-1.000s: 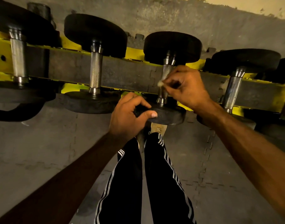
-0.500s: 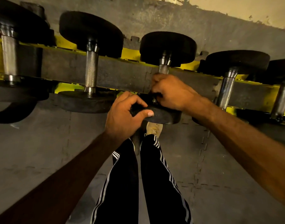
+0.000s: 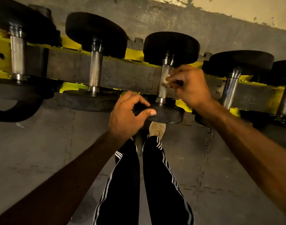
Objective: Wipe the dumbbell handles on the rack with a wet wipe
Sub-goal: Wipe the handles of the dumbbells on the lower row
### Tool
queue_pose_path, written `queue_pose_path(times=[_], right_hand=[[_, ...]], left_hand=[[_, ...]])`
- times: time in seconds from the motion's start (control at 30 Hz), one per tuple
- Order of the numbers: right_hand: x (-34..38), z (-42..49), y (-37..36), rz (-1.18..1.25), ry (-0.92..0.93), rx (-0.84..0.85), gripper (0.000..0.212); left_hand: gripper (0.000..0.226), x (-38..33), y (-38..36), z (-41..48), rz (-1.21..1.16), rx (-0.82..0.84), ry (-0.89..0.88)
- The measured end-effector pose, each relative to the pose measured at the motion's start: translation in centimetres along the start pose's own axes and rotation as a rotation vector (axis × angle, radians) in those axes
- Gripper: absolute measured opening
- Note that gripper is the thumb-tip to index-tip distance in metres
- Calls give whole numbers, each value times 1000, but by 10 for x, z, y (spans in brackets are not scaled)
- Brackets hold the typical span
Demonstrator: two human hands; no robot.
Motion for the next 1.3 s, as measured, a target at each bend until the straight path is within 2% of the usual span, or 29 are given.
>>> queue_pose_path(times=[0.07, 0.13, 0.2, 0.3, 0.37, 0.4, 0.47, 0.57, 0.63, 0.7, 0.8, 0.83, 0.93, 0.97, 1.07, 1.13, 1.17, 1.23, 1.3], right_hand=[[-3, -15, 1, 91, -129, -91, 8], [-2, -29, -13, 148, -201, 13, 4], [-14, -37, -24, 316, -333, 61, 7], [-46, -37, -23, 573, -600, -174, 20], [-61, -38, -26, 667, -713, -338, 20], [-63, -41, -29, 714, -755, -364, 18], [-59, -52, -37, 816, -830, -308, 13], [-44, -73, -51, 928, -918, -112, 12], [-50, -74, -51, 920, -963, -126, 14], [-61, -62, -49, 942, -981, -240, 14], [-69, -56, -46, 1009, -977, -410, 20], [-67, -60, -47, 979, -972, -399, 22], [-51, -76, -52, 785, -920, -140, 26], [-47, -75, -52, 763, -898, -101, 27], [-51, -50, -32, 738, -807, -269, 30], [-50, -31, -15, 603, -660, -373, 26], [-42, -24, -8, 516, -555, -369, 24], [-14, -12, -5, 319, -255, -212, 18], [18, -13, -21, 129, 50, 81, 15]], left_hand=[[31, 0, 0, 0, 1, 0, 3], [30, 1, 1, 1, 7, -3, 8], [29, 2, 0, 1, 0, -14, 7], [27, 3, 0, 0, -20, -40, -4], [28, 4, -1, 0, -21, -39, -6], [28, 4, -1, 0, -25, -37, -5], [29, 5, -1, 0, -30, -34, -3], [29, 6, -1, -1, -18, -34, 2], [29, 6, -1, -2, -18, -34, 7], [29, 6, -1, -1, -26, -34, 16], [29, 4, -1, 0, -20, -23, 17], [29, 3, -1, 0, -16, -19, 14], [28, 2, 1, 0, -18, -25, 2], [27, 2, 1, -1, -16, -26, 1], [27, 3, 0, -1, -26, -30, 7], [28, 3, -1, -2, -27, -25, 12], [29, 3, -1, -2, -25, -24, 14], [30, 3, 0, -1, -20, -14, 20], [31, 2, 0, -1, -15, -12, 14]])
Point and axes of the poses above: each hand's wrist, its own z-axis towards the middle knuckle, its own y-axis out of the back of the hand, x = y × z, the point moved 10 cm from there along z, towards the middle knuckle, and after that the axes turned 9 degrees about y, right-handed, at the moved point
